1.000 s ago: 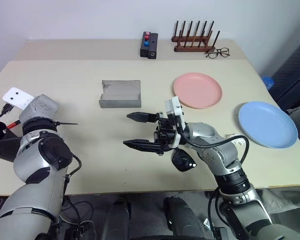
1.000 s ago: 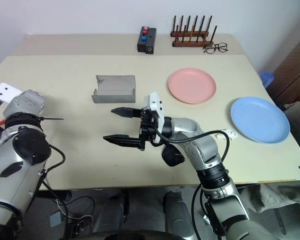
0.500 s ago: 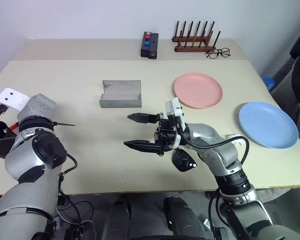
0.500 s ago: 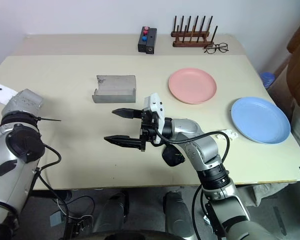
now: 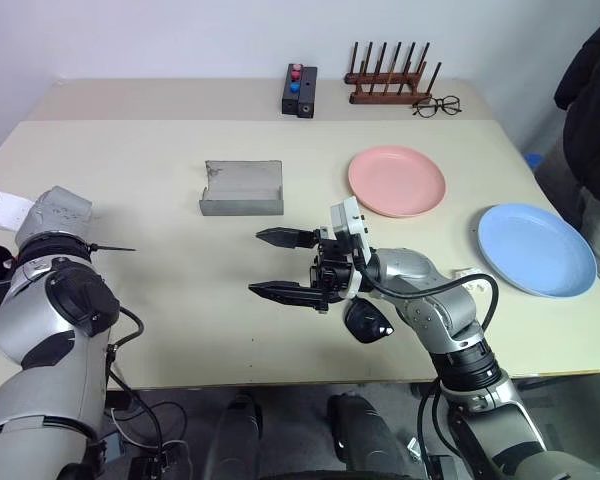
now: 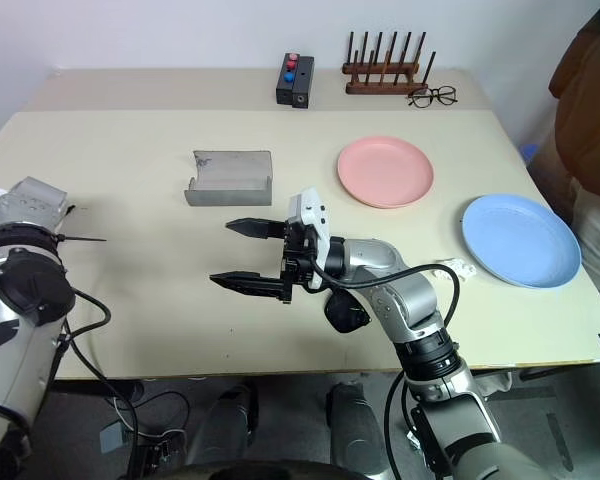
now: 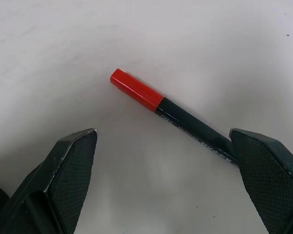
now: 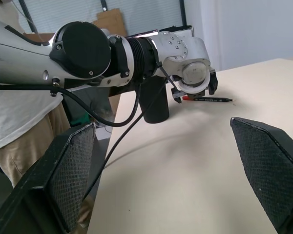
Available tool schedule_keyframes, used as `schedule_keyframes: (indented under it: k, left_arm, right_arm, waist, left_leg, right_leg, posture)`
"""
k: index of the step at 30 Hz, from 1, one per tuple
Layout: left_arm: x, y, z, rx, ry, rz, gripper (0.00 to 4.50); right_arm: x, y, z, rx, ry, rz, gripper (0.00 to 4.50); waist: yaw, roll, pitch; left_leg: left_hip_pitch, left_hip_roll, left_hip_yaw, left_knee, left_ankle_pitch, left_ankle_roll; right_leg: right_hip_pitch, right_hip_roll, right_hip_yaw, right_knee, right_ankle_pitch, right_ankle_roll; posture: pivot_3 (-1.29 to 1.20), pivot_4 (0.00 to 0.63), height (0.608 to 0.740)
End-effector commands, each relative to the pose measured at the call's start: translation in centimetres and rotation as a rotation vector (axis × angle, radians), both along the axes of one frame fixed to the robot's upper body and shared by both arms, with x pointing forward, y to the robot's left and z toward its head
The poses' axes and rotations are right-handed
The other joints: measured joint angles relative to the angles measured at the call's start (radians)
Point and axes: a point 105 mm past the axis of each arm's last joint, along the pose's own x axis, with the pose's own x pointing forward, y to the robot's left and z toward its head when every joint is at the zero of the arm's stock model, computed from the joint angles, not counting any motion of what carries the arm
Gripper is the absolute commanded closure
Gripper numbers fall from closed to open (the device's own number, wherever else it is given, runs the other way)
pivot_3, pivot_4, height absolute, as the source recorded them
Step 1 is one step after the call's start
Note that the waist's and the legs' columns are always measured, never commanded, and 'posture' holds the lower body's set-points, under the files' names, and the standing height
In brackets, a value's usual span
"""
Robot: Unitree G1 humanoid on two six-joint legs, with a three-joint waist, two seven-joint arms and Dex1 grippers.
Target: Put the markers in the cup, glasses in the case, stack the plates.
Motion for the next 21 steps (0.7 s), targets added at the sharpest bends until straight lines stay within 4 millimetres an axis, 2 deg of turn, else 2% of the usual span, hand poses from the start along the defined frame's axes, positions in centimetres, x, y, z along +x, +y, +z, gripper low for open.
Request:
schedule_keyframes:
  k: [1,10,21]
  left_arm:
    - [-0.1,0.6,0.7,0.003,-0.026,0.0,0.05]
    - [0.1,0.7,0.3,-0.034,-0.064,-0.02,0.05]
    - [-0.1,-0.9,-1.4,-0.115,0.075,-0.104,0.05]
  right_arm:
    - [-0.2,0.0,0.6,0.021,-0.018,0.007,0.0]
    - [-0.1,0.0,0.5,0.021,-0.014,0.003,0.0]
    - [0.0,0.0,0.5,0.023,-0.013,-0.001,0.0]
  waist:
    - [0.0,0.0,0.0]
    - [-0.001,0.0,0.0]
    - [-0.001,0.001,0.0]
  left_leg:
    - [0.0,0.0,0.0,0.0,0.0,0.0]
    - [0.001,0.0,0.0,-0.001,0.0,0.0]
    - [0.004,0.0,0.001,-0.001,0.0,0.0]
  right_leg:
    - [0.0,0.0,0.0,0.0,0.0,0.0]
    - [0.0,0.0,0.0,0.0,0.0,0.0]
    - [0.003,0.0,0.0,0.0,0.0,0.0]
  posture:
    - [0.0,0.15,0.74]
    - [0.0,0.15,0.74]
    - [0.0,0.15,0.74]
